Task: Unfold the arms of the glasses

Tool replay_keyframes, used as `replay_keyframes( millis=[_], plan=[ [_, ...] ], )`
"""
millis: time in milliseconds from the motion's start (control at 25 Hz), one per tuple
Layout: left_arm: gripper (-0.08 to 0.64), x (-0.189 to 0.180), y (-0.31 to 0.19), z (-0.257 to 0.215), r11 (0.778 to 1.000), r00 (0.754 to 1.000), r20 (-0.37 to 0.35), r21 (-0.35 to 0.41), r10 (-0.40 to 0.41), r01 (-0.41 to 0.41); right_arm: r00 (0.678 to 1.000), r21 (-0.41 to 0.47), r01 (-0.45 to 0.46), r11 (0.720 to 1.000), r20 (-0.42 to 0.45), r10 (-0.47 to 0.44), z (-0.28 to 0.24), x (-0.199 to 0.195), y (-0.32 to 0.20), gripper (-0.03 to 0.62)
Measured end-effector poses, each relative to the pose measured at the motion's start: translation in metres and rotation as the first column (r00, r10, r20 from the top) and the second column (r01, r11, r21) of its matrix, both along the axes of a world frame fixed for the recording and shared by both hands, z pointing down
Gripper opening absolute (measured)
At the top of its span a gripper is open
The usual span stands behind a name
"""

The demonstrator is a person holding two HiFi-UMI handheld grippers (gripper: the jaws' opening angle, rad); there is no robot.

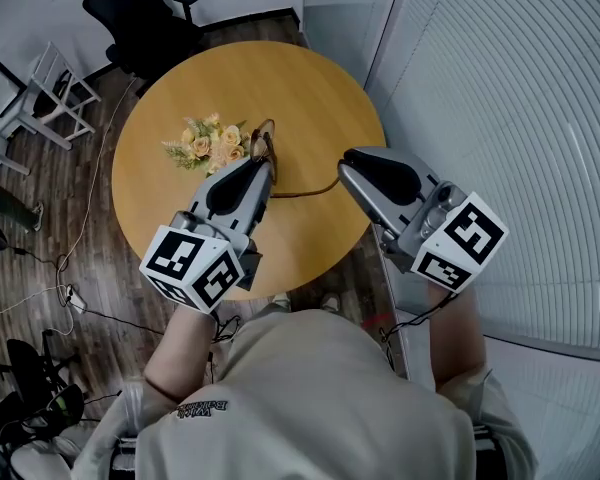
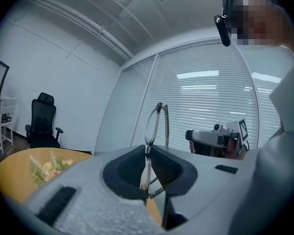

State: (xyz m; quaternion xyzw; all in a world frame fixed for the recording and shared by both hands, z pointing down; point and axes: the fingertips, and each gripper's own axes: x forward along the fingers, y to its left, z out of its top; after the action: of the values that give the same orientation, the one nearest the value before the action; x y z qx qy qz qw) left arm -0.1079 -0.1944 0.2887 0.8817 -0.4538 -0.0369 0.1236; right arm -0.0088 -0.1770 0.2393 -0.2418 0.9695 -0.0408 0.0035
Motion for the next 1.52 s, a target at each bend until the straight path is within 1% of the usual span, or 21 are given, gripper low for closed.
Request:
replay_keyframes(
  millis=[160,520,680,960,1080,1160,1280,1440,1520],
  plan=[
    [0.049,-0.002,0.001,-0.003,1.000,1.000,-0.015,-0.004,-0.009,0.009,0.999,-0.016,-0.024,1.000,-0.026,0.023,0.012,0.010,0.008,0.061],
    [0.049,0.003,-0.002,0.000,1.000,1.000,-0.022,-0.011,-0.009,0.009,0.996,-0.068,-0.061,0.996,-0.062,0.056,0.045,0.029,0.016,0.061],
    [0.049,0.001,-0.002,-0.001,1.000,1.000,-0.022,-0.014,-0.009,0.008,0.994,-0.063,-0.052,0.997,-0.099,0.045,0.054,0.027,0.022,0.061],
    [0.049,0.000,0.001,0.000,1.000,1.000,-0.018,-0.020,-0.015,0.014,0.990,-0.082,-0.032,0.996,-0.139,0.021,0.067,0.026,0.031,0.061],
    [0.048,0.001,0.003,0.001,1.000,1.000,-0.009,-0.023,-0.009,0.009,0.992,-0.048,-0.020,0.999,-0.128,0.014,0.057,0.025,0.034,0.061],
    [0.046,0.003,0.005,0.001,1.000,1.000,-0.006,-0.020,0.006,-0.006,0.993,0.007,-0.007,1.000,-0.117,0.008,0.045,0.025,0.038,0.061],
    [0.046,0.005,0.008,0.000,1.000,1.000,0.007,-0.009,0.024,-0.024,0.992,0.094,0.009,0.995,-0.124,0.003,0.025,0.026,0.040,0.061],
    [0.046,0.009,0.009,0.000,1.000,0.999,0.027,-0.002,0.031,-0.031,0.994,0.152,-0.020,0.988,-0.101,0.035,-0.001,0.038,0.032,0.061],
    [0.046,0.010,0.010,0.001,0.999,0.999,0.026,-0.005,0.031,-0.031,0.991,0.179,-0.026,0.984,-0.124,0.048,-0.011,0.038,0.029,0.061]
  ],
)
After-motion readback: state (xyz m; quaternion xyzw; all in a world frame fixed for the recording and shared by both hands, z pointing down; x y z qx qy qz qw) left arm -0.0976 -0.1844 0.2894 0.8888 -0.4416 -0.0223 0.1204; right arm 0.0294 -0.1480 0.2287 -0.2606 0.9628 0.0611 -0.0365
